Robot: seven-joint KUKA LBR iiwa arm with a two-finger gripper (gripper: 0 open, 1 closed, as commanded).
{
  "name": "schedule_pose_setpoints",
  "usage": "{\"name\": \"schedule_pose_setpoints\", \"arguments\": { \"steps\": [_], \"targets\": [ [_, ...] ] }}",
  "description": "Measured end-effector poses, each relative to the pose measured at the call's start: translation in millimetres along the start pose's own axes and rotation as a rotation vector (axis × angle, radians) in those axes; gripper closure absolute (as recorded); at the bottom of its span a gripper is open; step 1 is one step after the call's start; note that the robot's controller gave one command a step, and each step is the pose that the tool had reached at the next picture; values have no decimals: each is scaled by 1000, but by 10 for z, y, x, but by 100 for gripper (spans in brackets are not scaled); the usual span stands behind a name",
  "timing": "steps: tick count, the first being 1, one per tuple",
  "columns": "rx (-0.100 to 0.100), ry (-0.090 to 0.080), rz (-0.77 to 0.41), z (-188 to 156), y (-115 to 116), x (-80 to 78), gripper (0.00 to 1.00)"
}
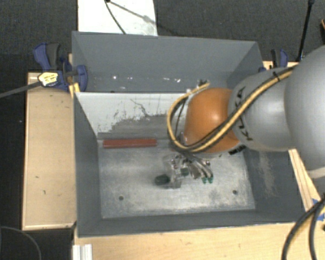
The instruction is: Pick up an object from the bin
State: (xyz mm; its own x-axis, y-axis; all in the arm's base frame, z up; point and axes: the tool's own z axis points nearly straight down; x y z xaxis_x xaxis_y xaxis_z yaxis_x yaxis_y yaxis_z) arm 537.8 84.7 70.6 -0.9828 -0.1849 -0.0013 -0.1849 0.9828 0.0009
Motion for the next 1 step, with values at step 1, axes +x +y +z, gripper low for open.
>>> {"name": "schedule_pose_setpoints", "arguments": {
  "steps": [1],
  "targets": [
    [2,-10,-136,-1585,13,22,100]
  ]
}}
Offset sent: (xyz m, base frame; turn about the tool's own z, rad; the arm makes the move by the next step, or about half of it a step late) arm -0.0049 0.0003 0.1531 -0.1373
